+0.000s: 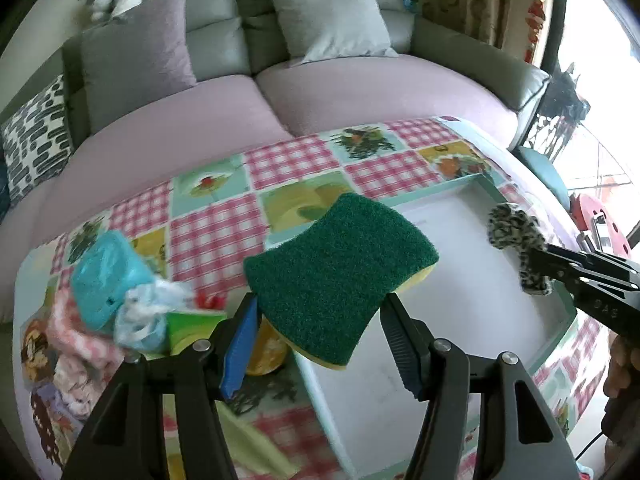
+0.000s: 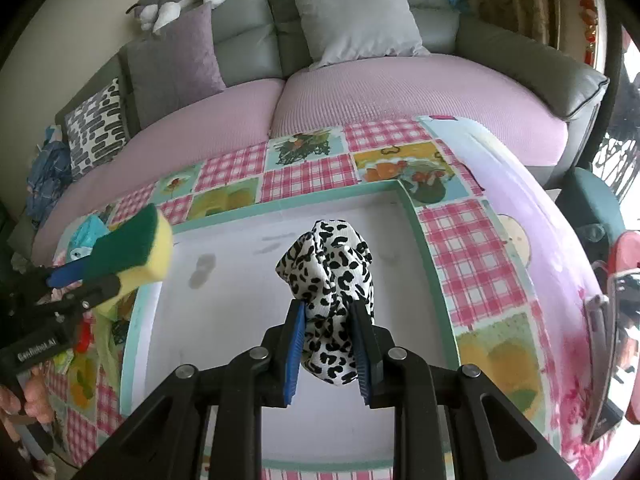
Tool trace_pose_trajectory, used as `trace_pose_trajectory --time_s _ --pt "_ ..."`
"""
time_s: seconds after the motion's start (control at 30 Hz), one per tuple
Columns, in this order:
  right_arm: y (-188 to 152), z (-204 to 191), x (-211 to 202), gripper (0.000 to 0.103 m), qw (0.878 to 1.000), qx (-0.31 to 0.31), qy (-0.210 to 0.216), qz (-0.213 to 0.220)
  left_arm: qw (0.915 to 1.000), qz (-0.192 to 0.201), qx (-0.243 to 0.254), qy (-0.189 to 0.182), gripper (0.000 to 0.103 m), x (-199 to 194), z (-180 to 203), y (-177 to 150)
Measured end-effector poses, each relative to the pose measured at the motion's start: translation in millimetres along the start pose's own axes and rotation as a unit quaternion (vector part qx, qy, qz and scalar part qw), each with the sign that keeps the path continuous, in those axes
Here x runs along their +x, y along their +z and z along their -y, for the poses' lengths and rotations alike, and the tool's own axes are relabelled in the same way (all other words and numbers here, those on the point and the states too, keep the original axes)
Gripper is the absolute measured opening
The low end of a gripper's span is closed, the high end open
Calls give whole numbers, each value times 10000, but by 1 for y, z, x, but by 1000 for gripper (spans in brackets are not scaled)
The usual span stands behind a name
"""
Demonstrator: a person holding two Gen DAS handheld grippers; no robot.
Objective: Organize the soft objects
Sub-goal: 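Lower the scrunchie into the white tray and open the right gripper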
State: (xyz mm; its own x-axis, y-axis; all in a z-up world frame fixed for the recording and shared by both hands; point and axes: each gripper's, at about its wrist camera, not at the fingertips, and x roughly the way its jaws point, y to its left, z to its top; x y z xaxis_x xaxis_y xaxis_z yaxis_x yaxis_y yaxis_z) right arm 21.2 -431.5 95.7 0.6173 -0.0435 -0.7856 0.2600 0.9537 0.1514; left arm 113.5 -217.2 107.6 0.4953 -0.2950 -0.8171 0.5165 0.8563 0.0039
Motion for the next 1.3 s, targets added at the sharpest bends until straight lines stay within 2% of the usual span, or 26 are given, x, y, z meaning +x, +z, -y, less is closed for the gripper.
trace_pose_trajectory --time_s 0.1,0.37,0.7,0.83,0.93,1.1,1.3 --pt "2 1 15 25 9999 -20 6 -108 9999 1 86 -61 63 9 14 3" --pt "6 9 51 25 9991 57 -135 -394 9991 -392 29 -139 63 56 38 3" --pt "11 9 62 27 9988 -16 -193 -444 9981 -603 56 -131 63 88 51 6" --pt "12 7 58 31 9987 -27 -252 -441 9980 -609 54 -164 64 88 51 7" --pt "13 5 51 42 9988 -5 -215 -434 9973 -698 30 -241 64 87 50 7" --pt "10 1 37 43 9988 -20 -248 -431 9972 -690 -43 -270 64 72 48 8" --pt "1 -14 25 55 9983 -87 -261 -511 9968 -655 -416 -166 64 51 26 6"
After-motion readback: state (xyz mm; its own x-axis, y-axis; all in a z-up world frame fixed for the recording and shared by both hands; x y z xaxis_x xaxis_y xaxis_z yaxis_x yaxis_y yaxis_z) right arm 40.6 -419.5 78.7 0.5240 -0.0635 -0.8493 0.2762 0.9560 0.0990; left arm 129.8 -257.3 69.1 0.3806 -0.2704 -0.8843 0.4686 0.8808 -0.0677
